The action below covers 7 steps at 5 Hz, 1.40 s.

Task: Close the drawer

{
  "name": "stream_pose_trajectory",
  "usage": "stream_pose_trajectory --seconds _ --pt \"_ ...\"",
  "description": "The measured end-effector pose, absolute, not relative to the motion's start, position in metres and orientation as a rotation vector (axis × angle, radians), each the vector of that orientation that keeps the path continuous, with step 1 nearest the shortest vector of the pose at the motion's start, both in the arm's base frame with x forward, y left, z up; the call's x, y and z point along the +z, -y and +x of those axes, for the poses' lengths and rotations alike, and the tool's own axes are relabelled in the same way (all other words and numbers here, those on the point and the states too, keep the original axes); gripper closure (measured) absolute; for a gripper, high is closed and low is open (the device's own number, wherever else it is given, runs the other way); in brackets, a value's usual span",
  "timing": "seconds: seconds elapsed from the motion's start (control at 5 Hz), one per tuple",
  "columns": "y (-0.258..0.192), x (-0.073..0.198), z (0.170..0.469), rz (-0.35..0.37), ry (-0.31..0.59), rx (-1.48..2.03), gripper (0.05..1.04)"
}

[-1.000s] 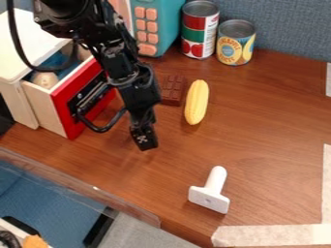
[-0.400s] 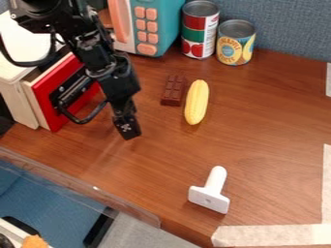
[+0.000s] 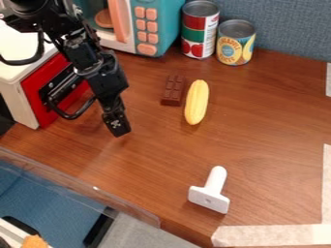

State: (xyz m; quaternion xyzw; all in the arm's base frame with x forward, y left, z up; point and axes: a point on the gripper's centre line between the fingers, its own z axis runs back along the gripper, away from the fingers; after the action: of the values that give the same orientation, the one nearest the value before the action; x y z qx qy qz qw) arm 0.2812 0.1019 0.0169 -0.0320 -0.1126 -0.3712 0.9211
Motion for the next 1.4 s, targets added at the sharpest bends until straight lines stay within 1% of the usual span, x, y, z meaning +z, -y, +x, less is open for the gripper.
stream_pose_trajectory --seconds 0.2,0.4,0.6,0.8,1.0,1.2,1.4 --pt "-0.104 0.016 0.281 -0.057 0.223 -0.750 0.083" --pt "-0.096 0.012 0.283 -0.069 0.229 -0.753 0.084" --pt "-0.070 0.008 0.283 -0.096 0.211 -0.825 0.082" --pt "-0.049 0.009 0.280 -0.079 0.184 -0.832 0.083" --pt "-0.044 0.020 0.279 -0.009 0.222 -0.731 0.083" --pt "-0.038 0.035 0.274 0.025 0.237 -0.554 0.083" --pt "-0.038 0.054 0.263 0.023 0.250 -0.417 0.083"
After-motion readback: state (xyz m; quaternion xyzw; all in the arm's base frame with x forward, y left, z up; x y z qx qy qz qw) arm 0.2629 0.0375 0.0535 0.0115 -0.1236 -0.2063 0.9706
